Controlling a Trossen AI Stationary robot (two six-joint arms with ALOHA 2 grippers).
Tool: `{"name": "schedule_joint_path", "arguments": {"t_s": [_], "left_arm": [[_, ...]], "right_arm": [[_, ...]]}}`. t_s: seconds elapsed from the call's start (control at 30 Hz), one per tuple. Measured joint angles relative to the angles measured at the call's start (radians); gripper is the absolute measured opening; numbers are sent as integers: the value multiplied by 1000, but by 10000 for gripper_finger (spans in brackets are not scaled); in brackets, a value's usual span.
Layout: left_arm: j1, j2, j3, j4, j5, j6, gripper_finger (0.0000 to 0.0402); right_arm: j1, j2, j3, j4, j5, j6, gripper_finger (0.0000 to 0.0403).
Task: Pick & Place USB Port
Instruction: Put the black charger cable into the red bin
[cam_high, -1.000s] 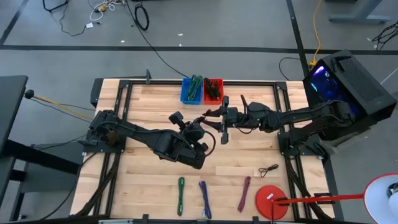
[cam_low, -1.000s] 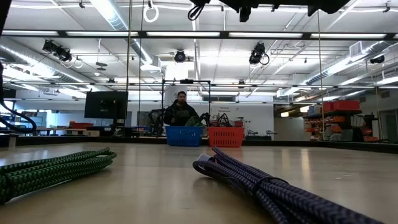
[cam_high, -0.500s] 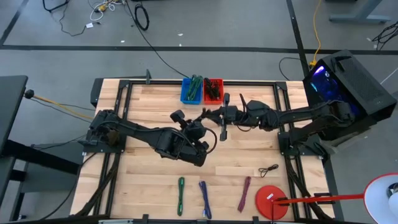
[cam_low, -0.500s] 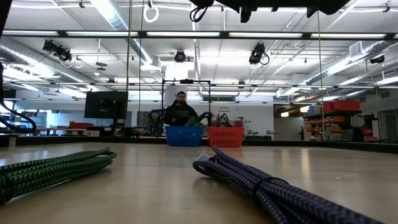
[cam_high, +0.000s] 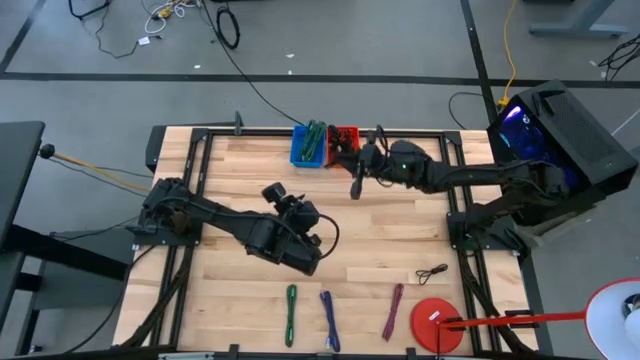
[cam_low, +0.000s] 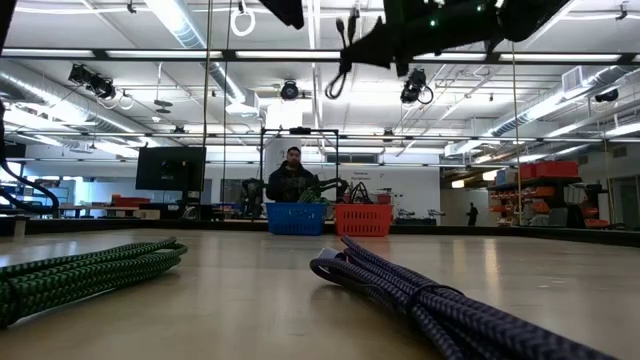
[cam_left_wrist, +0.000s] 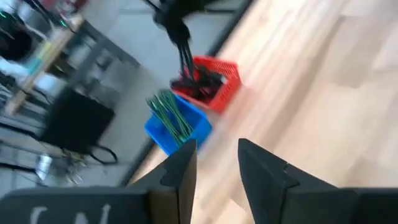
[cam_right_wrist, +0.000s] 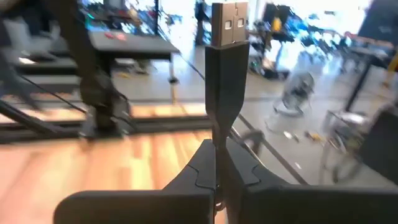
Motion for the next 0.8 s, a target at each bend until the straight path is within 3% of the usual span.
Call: {"name": "schedule_joint_path", "arguments": {"t_s": [0.13, 0.43, 0.8], "left_arm": [[-32, -1, -39, -19, 23, -51, 124], [-91, -1, -174, -16, 9, -179, 117], [-99, -1, -225, 11, -15, -261, 117]], "right_arm": [[-91, 0, 0, -58, -11, 10, 4], [-309, 23, 0, -61, -162, 119, 0], [-404, 261, 0, 64, -239, 185, 0]]}}
